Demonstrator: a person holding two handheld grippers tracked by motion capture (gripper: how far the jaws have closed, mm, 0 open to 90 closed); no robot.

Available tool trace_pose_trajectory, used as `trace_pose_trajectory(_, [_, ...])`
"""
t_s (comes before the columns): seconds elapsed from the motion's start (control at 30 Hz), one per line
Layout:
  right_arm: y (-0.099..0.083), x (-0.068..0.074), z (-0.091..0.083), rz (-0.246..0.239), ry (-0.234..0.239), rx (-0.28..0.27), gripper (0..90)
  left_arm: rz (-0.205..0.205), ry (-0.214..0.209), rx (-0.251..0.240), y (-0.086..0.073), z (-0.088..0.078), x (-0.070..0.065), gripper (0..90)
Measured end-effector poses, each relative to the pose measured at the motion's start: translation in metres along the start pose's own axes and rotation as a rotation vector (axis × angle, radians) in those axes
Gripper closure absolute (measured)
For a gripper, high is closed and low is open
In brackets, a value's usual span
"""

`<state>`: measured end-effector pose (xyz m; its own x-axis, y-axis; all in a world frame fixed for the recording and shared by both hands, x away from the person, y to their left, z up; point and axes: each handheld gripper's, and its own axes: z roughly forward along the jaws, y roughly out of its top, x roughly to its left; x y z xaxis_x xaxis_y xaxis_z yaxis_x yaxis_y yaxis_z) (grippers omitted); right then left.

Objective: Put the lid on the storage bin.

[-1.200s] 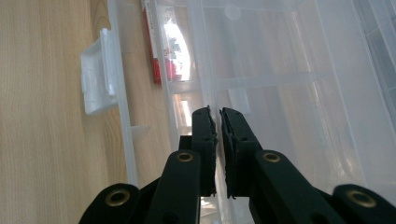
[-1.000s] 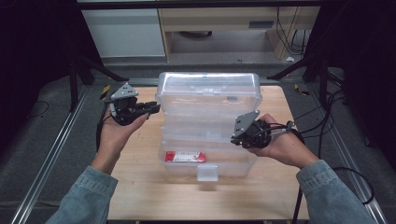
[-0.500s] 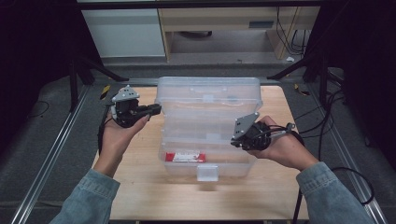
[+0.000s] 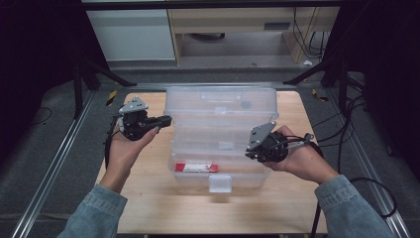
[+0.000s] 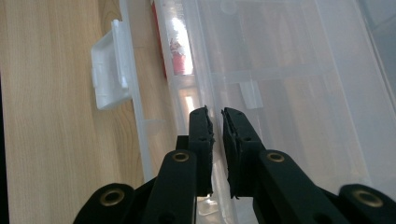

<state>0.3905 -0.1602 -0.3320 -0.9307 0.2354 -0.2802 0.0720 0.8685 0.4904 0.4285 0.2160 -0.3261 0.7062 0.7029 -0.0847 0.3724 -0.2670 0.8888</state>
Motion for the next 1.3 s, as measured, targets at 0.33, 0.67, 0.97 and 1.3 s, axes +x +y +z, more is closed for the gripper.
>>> trace_pose_trajectory(0.33, [-0.005,-0.001,-0.003,0.087,-0.012,-0.043,58.4,0.006,-0.001,0.003,-0.001,0.001,-0.003,82.3])
trace_pose_trajectory(0.67, [-0.015,-0.004,-0.019,0.262,-0.053,-0.186,50.1,0.013,-0.006,0.004,-0.003,0.001,-0.005,82.5])
trace_pose_trajectory(0.97, [-0.02,0.001,-0.032,0.294,-0.095,-0.23,50.5,0.011,-0.015,0.006,-0.01,0.001,-0.008,82.3])
trace_pose_trajectory(1.3, [-0.041,0.003,-0.043,0.371,-0.151,-0.262,58.1,0.019,-0.023,0.016,-0.016,0.001,-0.011,82.4])
